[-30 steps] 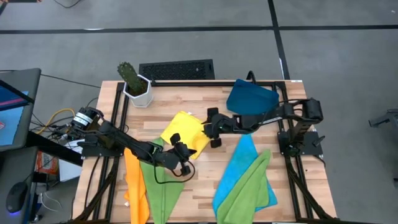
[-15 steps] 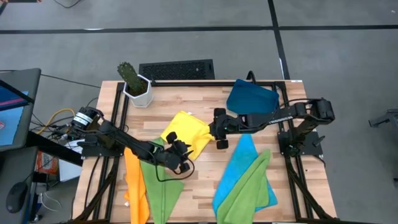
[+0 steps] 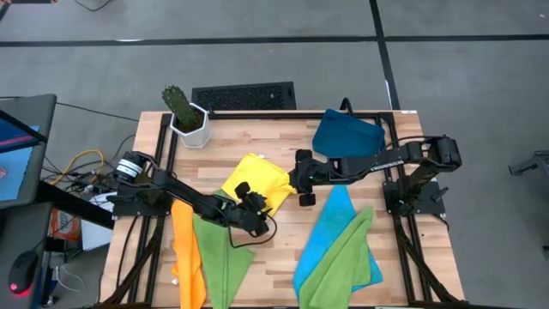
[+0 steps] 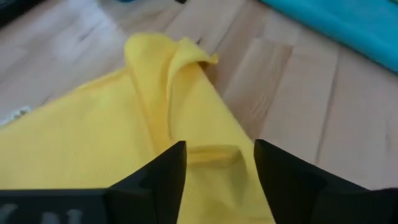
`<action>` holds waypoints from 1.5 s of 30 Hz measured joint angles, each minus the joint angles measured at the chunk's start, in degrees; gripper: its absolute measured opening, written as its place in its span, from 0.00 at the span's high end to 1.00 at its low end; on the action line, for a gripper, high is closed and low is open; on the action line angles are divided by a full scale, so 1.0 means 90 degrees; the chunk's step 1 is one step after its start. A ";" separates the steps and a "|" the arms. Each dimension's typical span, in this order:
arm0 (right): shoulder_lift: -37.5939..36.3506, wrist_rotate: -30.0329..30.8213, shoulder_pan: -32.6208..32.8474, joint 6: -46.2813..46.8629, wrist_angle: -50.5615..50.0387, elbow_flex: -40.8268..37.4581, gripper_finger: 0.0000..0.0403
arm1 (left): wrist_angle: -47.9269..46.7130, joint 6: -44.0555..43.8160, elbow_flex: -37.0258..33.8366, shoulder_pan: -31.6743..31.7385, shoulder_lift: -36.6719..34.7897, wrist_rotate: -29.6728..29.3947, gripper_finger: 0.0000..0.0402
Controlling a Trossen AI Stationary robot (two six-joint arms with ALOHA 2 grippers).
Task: Fold microfiber towels
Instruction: Fold the yellow microfiber cloth
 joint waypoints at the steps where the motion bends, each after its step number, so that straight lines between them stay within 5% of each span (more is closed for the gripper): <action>1: 0.0000 0.0000 0.0000 0.0002 -0.0016 0.0000 0.52 | 0.0007 0.0049 0.0028 -0.0002 0.0002 0.0016 0.58; 21: 0.0002 -0.0317 -0.0005 0.0213 -0.0098 0.0000 0.52 | -0.0406 -0.0319 0.0031 0.0017 -0.0002 0.0063 0.98; 45: 0.0504 -0.0312 0.0175 0.0156 -0.0322 -0.0007 0.52 | -0.1556 -0.0780 0.0029 0.0012 -0.0153 -0.0279 1.00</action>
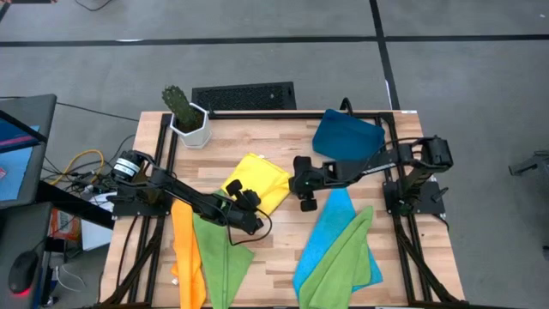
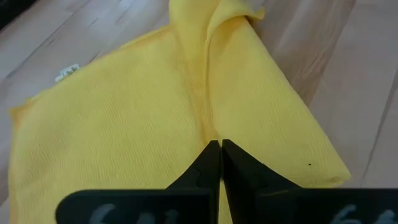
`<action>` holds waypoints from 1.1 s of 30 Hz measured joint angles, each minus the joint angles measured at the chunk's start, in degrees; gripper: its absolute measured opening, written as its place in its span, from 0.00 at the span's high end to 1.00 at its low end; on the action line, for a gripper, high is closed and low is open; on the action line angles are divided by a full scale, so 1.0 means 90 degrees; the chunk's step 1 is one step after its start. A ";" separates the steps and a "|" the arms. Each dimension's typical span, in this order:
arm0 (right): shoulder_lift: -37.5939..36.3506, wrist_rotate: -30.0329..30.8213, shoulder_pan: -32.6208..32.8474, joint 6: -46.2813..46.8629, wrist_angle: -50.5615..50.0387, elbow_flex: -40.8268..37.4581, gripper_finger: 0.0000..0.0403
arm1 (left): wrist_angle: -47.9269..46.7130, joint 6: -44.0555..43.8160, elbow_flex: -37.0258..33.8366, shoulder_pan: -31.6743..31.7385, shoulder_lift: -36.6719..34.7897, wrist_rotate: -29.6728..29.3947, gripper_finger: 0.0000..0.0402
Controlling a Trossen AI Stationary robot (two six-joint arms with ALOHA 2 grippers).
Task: Fold microfiber towels
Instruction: Fold the yellow microfiber cloth
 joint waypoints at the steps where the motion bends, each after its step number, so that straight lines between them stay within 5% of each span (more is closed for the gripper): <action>1: 0.0022 0.0002 0.0038 0.0008 -0.0019 0.0002 0.52 | -0.0003 -0.0002 0.0000 0.0000 0.0000 -0.0004 1.00; 4: 0.0068 0.0043 0.0171 0.0082 0.0013 -0.0123 0.52 | -0.0008 -0.0002 0.0000 0.0000 0.0000 -0.0019 1.00; 12: 0.0073 0.1422 0.0692 0.0334 0.0819 -0.0801 0.52 | -0.0008 -0.0005 0.0000 0.0000 0.0000 -0.0019 1.00; 24: 0.0145 0.1508 0.0780 0.0397 0.2199 -0.1398 0.53 | -0.0001 -0.0123 0.0000 0.0000 0.0000 -0.0015 1.00; 33: 0.0232 0.1333 0.0779 0.0398 0.2293 -0.1443 0.63 | -0.0003 -0.0170 0.0000 0.0000 0.0000 -0.0015 1.00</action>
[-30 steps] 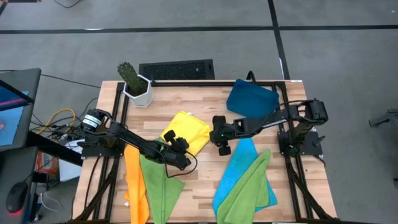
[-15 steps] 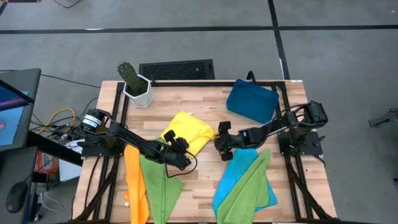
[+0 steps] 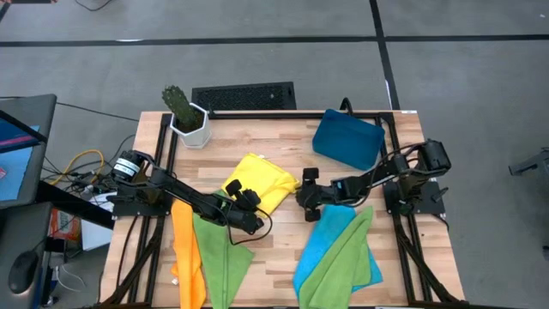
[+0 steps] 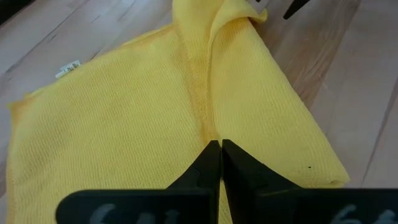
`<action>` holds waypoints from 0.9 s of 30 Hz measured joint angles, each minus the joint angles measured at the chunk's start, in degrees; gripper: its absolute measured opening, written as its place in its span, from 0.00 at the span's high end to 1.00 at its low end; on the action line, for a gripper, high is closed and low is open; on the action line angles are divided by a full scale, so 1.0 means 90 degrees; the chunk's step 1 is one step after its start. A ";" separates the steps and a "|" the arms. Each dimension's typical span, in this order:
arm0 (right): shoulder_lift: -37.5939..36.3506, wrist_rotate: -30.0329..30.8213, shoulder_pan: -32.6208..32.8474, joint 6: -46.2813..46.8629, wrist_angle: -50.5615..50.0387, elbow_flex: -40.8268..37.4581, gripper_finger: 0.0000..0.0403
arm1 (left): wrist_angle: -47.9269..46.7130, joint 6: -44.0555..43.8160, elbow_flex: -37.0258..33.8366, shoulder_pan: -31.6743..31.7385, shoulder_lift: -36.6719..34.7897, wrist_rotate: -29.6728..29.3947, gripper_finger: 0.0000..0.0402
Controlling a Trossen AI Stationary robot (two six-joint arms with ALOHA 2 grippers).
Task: Fold microfiber towels
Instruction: Fold the yellow microfiber cloth
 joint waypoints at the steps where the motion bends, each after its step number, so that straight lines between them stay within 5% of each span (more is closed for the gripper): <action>1: 0.0002 0.0002 0.0000 0.0000 -0.0011 0.0000 0.64 | 0.0000 0.0000 0.0000 -0.0002 0.0000 0.0000 1.00; 14: 0.0218 -0.0021 -0.0041 -0.0066 0.0235 0.0015 0.72 | 0.0002 0.0000 0.0000 -0.0002 0.0000 0.0000 1.00; 22: 0.0235 0.0334 0.0044 -0.0340 0.0184 0.0015 0.96 | -0.0001 0.0002 0.0000 0.0000 0.0000 0.0002 1.00; 27: 0.0011 0.0453 -0.0042 -0.0513 0.0257 0.0022 0.95 | 0.0000 0.0002 0.0000 -0.0001 0.0000 0.0002 1.00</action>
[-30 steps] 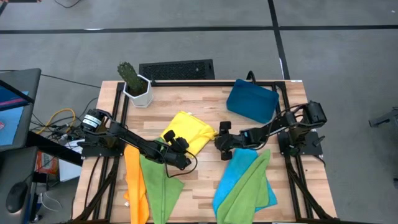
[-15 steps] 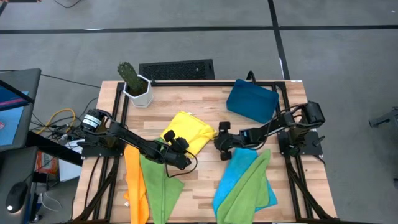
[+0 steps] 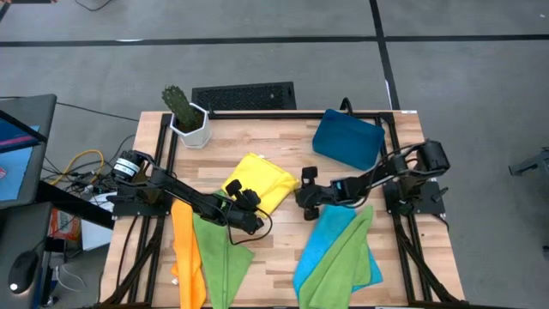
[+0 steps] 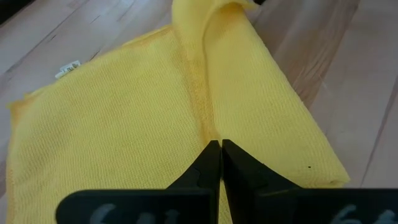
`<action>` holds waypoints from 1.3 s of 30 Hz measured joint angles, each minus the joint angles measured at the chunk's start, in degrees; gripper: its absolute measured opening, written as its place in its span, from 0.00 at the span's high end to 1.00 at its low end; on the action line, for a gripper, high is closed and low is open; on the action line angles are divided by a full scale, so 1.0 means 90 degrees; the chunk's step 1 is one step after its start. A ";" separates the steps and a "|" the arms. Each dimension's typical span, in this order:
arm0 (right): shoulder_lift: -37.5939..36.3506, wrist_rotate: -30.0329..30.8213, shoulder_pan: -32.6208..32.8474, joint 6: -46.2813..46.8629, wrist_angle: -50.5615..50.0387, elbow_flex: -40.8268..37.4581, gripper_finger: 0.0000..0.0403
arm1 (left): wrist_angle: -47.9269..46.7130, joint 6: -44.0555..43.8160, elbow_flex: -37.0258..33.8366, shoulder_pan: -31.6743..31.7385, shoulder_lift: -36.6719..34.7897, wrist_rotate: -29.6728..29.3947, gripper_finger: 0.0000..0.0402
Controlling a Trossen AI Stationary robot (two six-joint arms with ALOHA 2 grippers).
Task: Fold microfiber towels
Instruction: Fold the yellow microfiber cloth
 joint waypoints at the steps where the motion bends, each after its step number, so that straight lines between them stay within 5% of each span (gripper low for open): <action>1: -0.0052 0.0036 -0.0040 -0.0043 -0.0005 0.0000 0.95 | 0.0000 0.0000 0.0000 0.0001 0.0000 0.0000 1.00; 19: -0.0222 -0.0483 -0.1081 -0.0337 0.0430 0.0000 0.88 | -0.0002 -0.0025 0.0000 -0.0001 0.0000 0.0051 1.00; 23: -0.0222 -0.1117 -0.1325 -0.0334 0.0456 0.0000 0.87 | -0.0002 -0.0028 0.0000 0.0000 0.0000 0.0053 1.00; 32: -0.0251 -0.1285 -0.1599 -0.0274 0.0520 0.0000 0.69 | -0.0007 -0.0027 0.0000 0.0000 0.0000 0.0063 1.00; 39: -0.1104 -0.1271 -0.1402 0.0325 -0.0386 -0.0185 0.60 | -0.0185 -0.0074 0.0002 0.0001 0.0000 0.0090 1.00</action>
